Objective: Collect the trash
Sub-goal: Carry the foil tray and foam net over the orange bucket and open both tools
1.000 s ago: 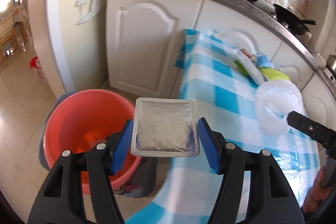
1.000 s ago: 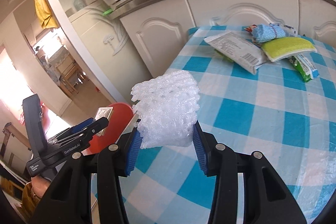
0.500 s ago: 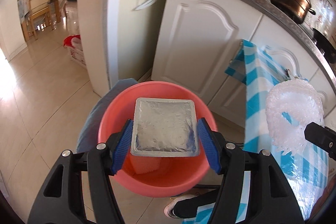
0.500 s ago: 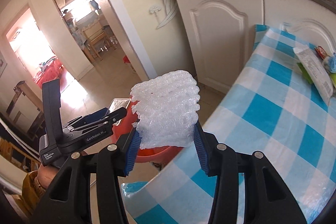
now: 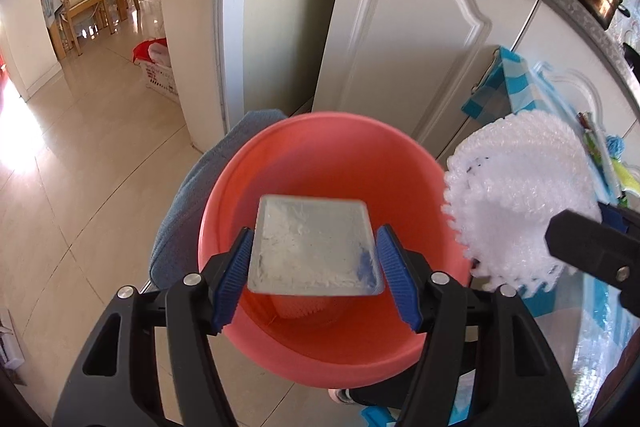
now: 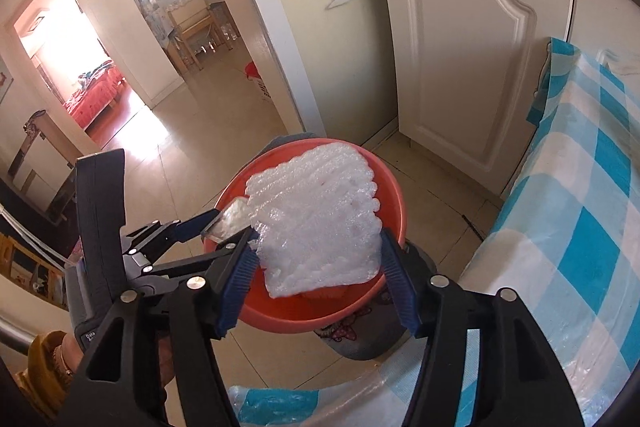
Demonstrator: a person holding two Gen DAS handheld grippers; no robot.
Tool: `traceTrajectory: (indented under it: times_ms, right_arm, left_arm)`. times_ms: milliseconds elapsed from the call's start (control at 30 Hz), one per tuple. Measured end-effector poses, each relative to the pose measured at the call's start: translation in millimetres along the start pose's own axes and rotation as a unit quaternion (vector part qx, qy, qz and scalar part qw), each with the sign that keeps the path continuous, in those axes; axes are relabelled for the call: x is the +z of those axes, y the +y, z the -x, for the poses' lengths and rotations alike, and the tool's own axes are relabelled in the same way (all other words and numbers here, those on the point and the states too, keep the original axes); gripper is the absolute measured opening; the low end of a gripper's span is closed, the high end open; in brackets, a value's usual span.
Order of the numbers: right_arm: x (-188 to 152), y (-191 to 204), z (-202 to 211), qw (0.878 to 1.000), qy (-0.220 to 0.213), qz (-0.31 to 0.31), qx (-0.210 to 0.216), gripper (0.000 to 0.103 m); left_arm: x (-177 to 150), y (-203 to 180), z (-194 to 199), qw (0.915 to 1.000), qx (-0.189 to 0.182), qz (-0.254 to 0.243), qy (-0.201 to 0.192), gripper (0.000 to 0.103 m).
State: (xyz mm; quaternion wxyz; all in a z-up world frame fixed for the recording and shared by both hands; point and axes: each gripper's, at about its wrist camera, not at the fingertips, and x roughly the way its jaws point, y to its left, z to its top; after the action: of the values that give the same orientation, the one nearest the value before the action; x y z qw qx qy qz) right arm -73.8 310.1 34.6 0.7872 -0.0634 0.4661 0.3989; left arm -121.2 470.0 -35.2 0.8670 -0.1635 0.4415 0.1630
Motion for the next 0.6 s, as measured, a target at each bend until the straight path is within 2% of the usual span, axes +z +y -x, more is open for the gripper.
traceTrajectory:
  times_ms: [167, 300, 333, 433, 600]
  right_arm:
    - [1, -4, 7, 1.000, -0.022, -0.019, 0.008, 0.082]
    - [2, -13, 26, 0.998, -0.049, -0.035, -0.002, 0.085]
    - [2, -16, 30, 0.998, -0.055, -0.040, -0.002, 0.088]
    - [-1, -27, 45, 0.995, -0.073, -0.062, -0.007, 0.088]
    - [-11, -48, 63, 0.991, -0.088, -0.098, -0.012, 0.088]
  left_arm:
    - [-4, 5, -3, 0.9998, 0.018, -0.003, 0.004, 0.085]
    - [-6, 7, 2, 0.9996, 0.027, -0.008, -0.004, 0.087]
    - [-6, 7, 3, 0.9996, 0.026, -0.008, -0.006, 0.088]
    - [-8, 8, 9, 0.9996, 0.021, -0.009, -0.017, 0.089]
    - [-12, 4, 19, 0.9985, 0.017, -0.014, -0.051, 0.090]
